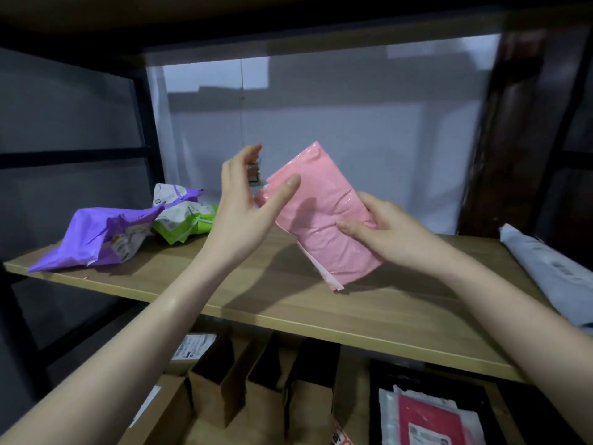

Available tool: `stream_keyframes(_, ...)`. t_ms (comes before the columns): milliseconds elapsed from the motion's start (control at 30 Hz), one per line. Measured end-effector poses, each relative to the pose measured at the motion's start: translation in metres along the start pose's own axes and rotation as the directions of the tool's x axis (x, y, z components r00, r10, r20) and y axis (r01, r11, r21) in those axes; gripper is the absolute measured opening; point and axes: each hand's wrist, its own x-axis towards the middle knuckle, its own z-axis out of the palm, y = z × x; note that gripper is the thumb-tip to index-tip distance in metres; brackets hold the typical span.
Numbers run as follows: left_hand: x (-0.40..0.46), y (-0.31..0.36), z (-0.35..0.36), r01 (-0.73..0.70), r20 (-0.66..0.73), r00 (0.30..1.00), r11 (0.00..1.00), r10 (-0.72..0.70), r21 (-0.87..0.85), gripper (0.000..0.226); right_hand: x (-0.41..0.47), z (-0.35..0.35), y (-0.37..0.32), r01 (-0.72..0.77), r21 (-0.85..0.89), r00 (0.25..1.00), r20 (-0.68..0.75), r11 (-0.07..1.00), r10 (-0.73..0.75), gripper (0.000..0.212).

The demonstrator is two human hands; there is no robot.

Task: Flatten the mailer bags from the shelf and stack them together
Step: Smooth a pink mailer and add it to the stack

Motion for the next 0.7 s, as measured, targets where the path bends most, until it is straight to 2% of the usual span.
stream_keyframes(67, -0.002, -0.002, 0.008, 0.088, 0.042, 0.995, 0.995, -0.086, -0.038, 0.094, -0.006, -0.008, 0.010, -0.053, 0.069, 0.998, -0.041, 0.996, 0.056, 0.026)
stream_keyframes(133, -0.003, 0.000, 0.017, 0.216, 0.182, 0.963, 0.973, -0.199, -0.077, 0.105, -0.010, -0.014, 0.016, -0.098, 0.137, 0.992, -0.071, 0.986, 0.108, 0.026)
stream_keyframes(167, -0.005, 0.001, 0.022, 0.270, 0.255, 0.937, 0.957, -0.237, -0.103, 0.104, -0.012, -0.015, 0.018, -0.113, 0.174, 0.989, -0.076, 0.978, 0.128, 0.024)
stream_keyframes(267, -0.009, 0.005, 0.041, 0.377, 0.314, 0.902, 0.894, -0.296, -0.242, 0.073, -0.020, -0.019, 0.021, -0.148, 0.231, 0.986, -0.042, 0.961, 0.162, 0.018)
stream_keyframes(367, -0.008, 0.009, 0.054, 0.402, 0.319, 0.897, 0.863, -0.305, -0.305, 0.059, -0.028, -0.024, 0.022, -0.209, 0.257, 0.975, -0.014, 0.944, 0.220, 0.018)
stream_keyframes(433, -0.010, 0.009, 0.060, 0.410, 0.376, 0.880, 0.863, -0.290, -0.293, 0.060, -0.033, -0.030, 0.026, -0.263, 0.192, 0.964, 0.012, 0.945, 0.266, 0.021)
stream_keyframes(500, -0.016, 0.007, 0.065, 0.498, 0.446, 0.822, 0.826, -0.353, -0.265, 0.072, -0.038, -0.035, 0.032, -0.294, 0.062, 0.956, 0.026, 0.954, 0.293, 0.024)
stream_keyframes(567, -0.023, 0.003, 0.067, 0.568, 0.493, 0.760, 0.802, -0.423, -0.187, 0.081, -0.045, -0.038, 0.040, -0.315, -0.083, 0.948, 0.032, 0.946, 0.318, 0.026)
stream_keyframes(600, -0.025, -0.001, 0.067, 0.559, 0.492, 0.751, 0.820, -0.441, -0.118, 0.083, -0.049, -0.038, 0.043, -0.324, -0.149, 0.941, 0.052, 0.934, 0.334, 0.027)
stream_keyframes(633, -0.027, -0.006, 0.067, 0.521, 0.473, 0.764, 0.852, -0.439, -0.051, 0.084, -0.053, -0.038, 0.045, -0.330, -0.209, 0.932, 0.081, 0.921, 0.352, 0.029)
stream_keyframes(700, -0.029, -0.010, 0.068, 0.380, 0.398, 0.837, 0.922, -0.375, 0.069, 0.077, -0.058, -0.036, 0.050, -0.326, -0.272, 0.919, 0.132, 0.905, 0.370, 0.034)
